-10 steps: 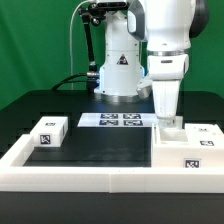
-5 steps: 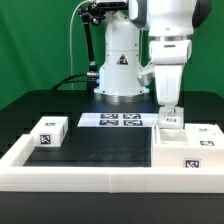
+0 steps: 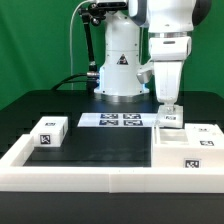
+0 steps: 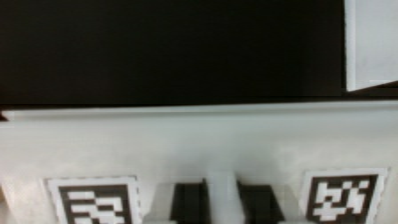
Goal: Assemble cabinet
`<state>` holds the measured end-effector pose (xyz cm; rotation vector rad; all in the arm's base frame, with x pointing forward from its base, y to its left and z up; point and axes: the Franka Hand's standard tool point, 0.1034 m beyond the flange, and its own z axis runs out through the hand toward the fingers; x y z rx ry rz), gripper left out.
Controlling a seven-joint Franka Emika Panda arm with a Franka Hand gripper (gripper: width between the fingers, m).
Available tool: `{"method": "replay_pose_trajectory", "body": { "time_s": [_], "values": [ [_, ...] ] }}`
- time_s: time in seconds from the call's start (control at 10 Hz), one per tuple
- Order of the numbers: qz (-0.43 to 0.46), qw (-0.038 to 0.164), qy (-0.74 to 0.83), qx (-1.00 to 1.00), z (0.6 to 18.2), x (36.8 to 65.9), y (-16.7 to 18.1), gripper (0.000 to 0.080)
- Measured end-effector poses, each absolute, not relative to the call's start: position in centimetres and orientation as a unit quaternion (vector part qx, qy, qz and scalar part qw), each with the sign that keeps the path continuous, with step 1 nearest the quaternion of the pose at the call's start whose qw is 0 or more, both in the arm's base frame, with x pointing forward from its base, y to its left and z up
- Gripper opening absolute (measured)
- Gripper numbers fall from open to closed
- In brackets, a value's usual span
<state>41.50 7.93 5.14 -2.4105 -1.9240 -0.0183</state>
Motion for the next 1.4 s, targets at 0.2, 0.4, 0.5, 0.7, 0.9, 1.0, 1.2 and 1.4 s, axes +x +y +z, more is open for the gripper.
{"method": "replay_pose_trajectory", "body": {
  "time_s": [0.2,0.4,0.5,0.7,0.9,1.0,1.2,1.4],
  "values": [
    [-0.013,0.025,-0.622,-0.782,5.5,42.7,7.8,0.0073],
    [-0.022,0.02,-0.617,-0.786,6.0,44.1,7.1,0.0073],
    [-0.021,0.021,-0.617,-0.786,5.9,43.9,7.1,0.0073],
    [-0.02,0.021,-0.617,-0.786,5.9,43.9,7.1,0.0073],
    [-0.021,0.022,-0.616,-0.787,5.8,44.4,7.2,0.0073],
    [-0.021,0.023,-0.616,-0.787,5.7,44.5,7.3,0.0073],
    [-0.021,0.024,-0.616,-0.787,5.6,44.5,7.4,0.0073],
    [-0.021,0.024,-0.616,-0.787,5.5,44.5,7.4,0.0073]
  ]
}}
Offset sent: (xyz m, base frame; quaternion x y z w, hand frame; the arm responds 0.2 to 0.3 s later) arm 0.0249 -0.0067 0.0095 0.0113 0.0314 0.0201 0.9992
